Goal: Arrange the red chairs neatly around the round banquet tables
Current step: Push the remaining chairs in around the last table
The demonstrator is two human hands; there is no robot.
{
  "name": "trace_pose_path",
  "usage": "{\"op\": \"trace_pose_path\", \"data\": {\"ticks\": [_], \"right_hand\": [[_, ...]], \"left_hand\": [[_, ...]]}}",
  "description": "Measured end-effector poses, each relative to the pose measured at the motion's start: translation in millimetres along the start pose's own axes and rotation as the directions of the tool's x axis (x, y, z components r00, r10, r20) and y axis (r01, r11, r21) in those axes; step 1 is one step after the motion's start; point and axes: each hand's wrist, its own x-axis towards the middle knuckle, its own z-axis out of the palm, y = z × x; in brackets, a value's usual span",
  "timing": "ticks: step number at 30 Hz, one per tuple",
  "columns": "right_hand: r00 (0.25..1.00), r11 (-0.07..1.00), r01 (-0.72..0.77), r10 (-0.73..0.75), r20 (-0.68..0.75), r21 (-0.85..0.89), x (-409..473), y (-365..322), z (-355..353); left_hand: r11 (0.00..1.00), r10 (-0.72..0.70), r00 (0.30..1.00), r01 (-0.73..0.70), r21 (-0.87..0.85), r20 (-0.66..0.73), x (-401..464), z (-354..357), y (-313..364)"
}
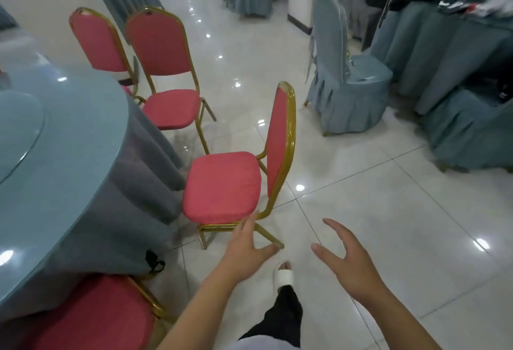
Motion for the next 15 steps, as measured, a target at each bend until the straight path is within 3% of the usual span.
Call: {"op": "trace_pose_path", "data": {"ticks": [8, 15], "right_hand": [[0.999, 0.980, 0.038, -0.031, 0.041, -0.197, 169.0, -82.7, -53.0], [0.987, 0.946, 0.131, -0.097, 0.127, -0.295, 274.4, -116.6, -73.8]], "left_hand": [[0.982, -0.015, 1.000, 0.011, -0.188, -0.023, 175.7, -37.2, 72.1], [0.969, -0.034, 0.997, 0.048, -0.241, 0.063, 264.4, -39.0, 113.6]]}}
